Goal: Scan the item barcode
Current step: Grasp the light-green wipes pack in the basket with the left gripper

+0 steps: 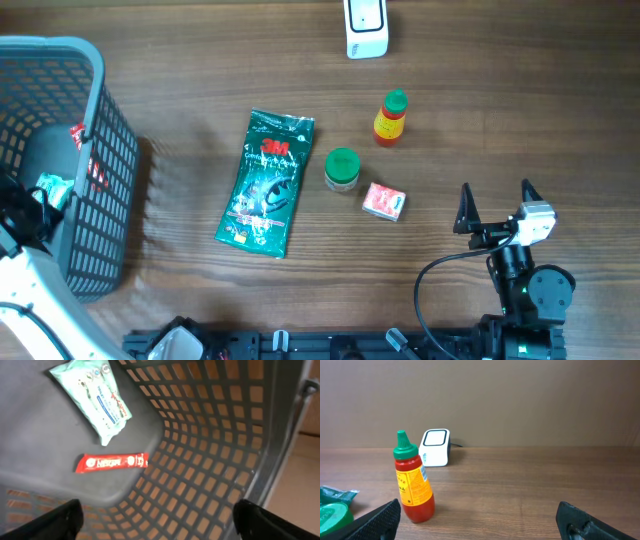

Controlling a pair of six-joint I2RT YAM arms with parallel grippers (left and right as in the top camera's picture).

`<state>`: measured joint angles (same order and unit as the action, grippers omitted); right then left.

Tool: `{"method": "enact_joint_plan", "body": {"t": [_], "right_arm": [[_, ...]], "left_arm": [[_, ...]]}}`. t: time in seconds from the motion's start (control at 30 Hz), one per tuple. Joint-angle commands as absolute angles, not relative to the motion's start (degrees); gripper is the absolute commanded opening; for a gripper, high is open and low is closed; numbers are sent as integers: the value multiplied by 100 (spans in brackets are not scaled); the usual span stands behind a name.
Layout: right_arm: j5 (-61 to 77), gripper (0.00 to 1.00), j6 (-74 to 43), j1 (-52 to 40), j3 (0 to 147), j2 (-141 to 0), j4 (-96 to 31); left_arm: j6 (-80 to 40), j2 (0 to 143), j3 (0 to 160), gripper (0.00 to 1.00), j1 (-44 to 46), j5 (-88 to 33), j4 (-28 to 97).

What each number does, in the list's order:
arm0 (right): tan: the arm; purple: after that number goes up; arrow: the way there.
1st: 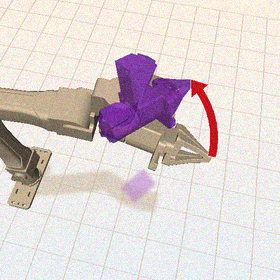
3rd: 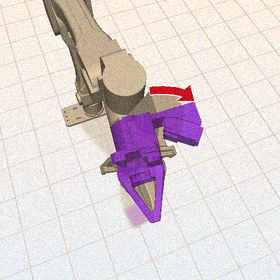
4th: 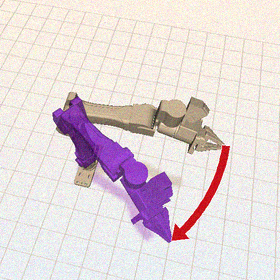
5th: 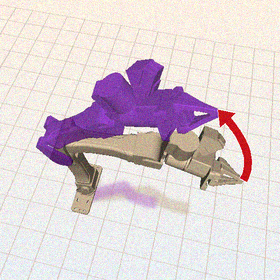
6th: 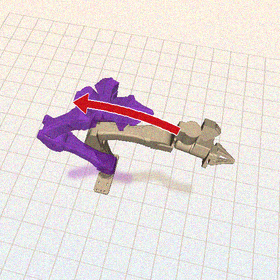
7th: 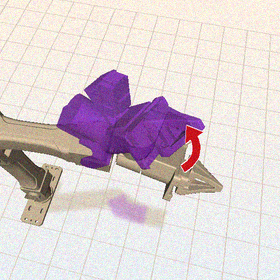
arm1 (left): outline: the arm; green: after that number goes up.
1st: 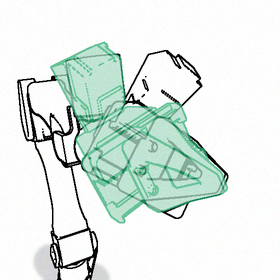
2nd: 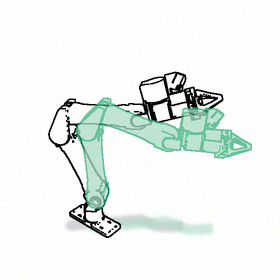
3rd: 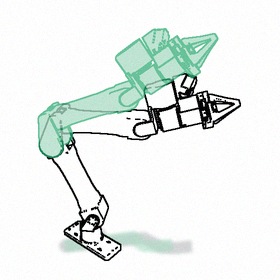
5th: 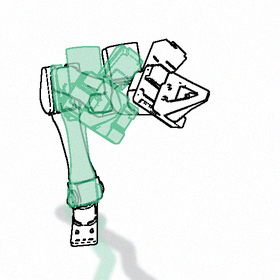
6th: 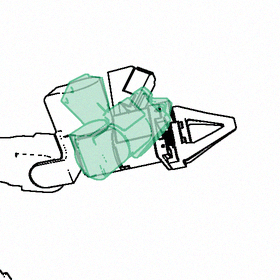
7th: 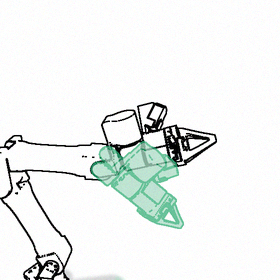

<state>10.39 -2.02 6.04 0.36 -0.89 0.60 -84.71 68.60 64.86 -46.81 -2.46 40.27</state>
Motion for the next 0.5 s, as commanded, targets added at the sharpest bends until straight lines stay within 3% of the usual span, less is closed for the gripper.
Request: {"method": "enact_joint_plan", "body": {"t": [0.0,0.47], "right_arm": [[987,100,-150,580,32,-54,75],[985,100,-150,578,32,-54,75]], "left_arm": [[-8425,7463,6493,100,-4705,-187,3743],[-8661,9810,6493,100,-4705,64,3341]]}}
